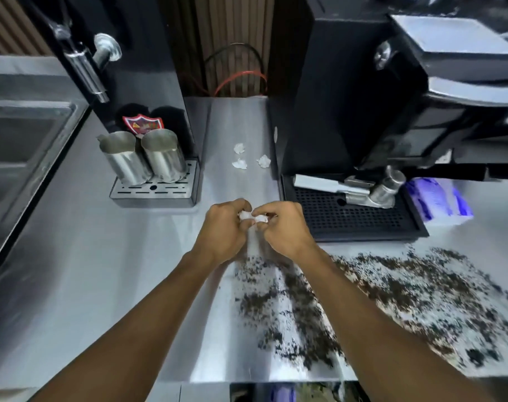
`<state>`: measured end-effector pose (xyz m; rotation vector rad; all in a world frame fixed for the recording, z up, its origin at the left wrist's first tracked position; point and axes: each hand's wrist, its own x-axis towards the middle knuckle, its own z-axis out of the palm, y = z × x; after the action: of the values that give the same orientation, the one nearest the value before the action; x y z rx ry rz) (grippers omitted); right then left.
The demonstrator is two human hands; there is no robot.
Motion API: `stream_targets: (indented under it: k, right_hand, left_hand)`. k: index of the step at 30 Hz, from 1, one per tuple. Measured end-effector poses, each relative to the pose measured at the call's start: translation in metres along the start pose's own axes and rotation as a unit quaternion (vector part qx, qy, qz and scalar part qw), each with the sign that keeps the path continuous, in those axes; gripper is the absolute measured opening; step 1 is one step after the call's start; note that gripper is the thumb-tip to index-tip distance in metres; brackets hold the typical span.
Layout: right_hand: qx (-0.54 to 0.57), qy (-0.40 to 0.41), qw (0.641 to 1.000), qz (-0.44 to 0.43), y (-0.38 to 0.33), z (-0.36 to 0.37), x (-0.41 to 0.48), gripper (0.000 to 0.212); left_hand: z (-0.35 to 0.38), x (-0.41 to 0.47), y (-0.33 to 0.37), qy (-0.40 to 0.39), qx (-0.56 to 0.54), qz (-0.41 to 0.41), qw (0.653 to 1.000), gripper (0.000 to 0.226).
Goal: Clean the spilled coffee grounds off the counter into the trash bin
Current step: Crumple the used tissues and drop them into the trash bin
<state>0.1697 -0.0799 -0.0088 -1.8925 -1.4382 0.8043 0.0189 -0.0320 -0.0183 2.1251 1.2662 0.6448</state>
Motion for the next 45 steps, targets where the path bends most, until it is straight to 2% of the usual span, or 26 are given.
stream_targets:
  k: [6, 9, 18, 25, 31, 33, 39, 43, 45]
  right_hand:
    - [0.022, 0.006, 1.000, 0.007, 0.017, -0.031, -0.112, 0.036]
    - [0.036, 0.010, 0.999, 0.020, 0.037, -0.042, -0.176, 0.035]
    - [-0.012, 0.002, 0.996, 0.094, 0.114, -0.056, -0.341, 0.022]
    - [-0.060, -0.036, 0.987, 0.146, 0.165, -0.046, -0.422, 0.029]
    - [-0.089, -0.098, 0.978, 0.158, 0.183, -0.043, -0.440, 0.039]
    - [-0.092, -0.094, 0.978, 0.163, 0.183, -0.047, -0.436, 0.036]
    - [-0.045, -0.046, 0.991, 0.120, 0.149, -0.058, -0.380, 0.024]
    - [0.005, -0.036, 0.997, 0.061, 0.095, -0.059, -0.317, 0.048]
    - [0.012, -0.037, 0.999, 0.032, 0.067, -0.060, -0.278, 0.052]
  left_hand:
    - [0.024, -0.096, 0.055, -0.007, -0.027, 0.006, 1.000, 0.024]
    - [0.044, -0.149, 0.085, -0.031, -0.034, 0.006, 0.999, 0.033]
    - [0.121, -0.297, 0.147, -0.116, 0.007, -0.003, 0.993, 0.017]
    - [0.175, -0.370, 0.151, -0.215, 0.053, -0.007, 0.975, 0.016]
    - [0.188, -0.393, 0.146, -0.297, 0.075, -0.011, 0.952, 0.040]
    - [0.184, -0.388, 0.143, -0.295, 0.068, -0.019, 0.953, 0.039]
    - [0.151, -0.338, 0.142, -0.228, 0.032, -0.011, 0.973, 0.022]
    - [0.104, -0.278, 0.140, -0.127, 0.035, 0.019, 0.991, 0.025]
    - [0.078, -0.239, 0.131, -0.095, 0.025, 0.015, 0.995, 0.027]
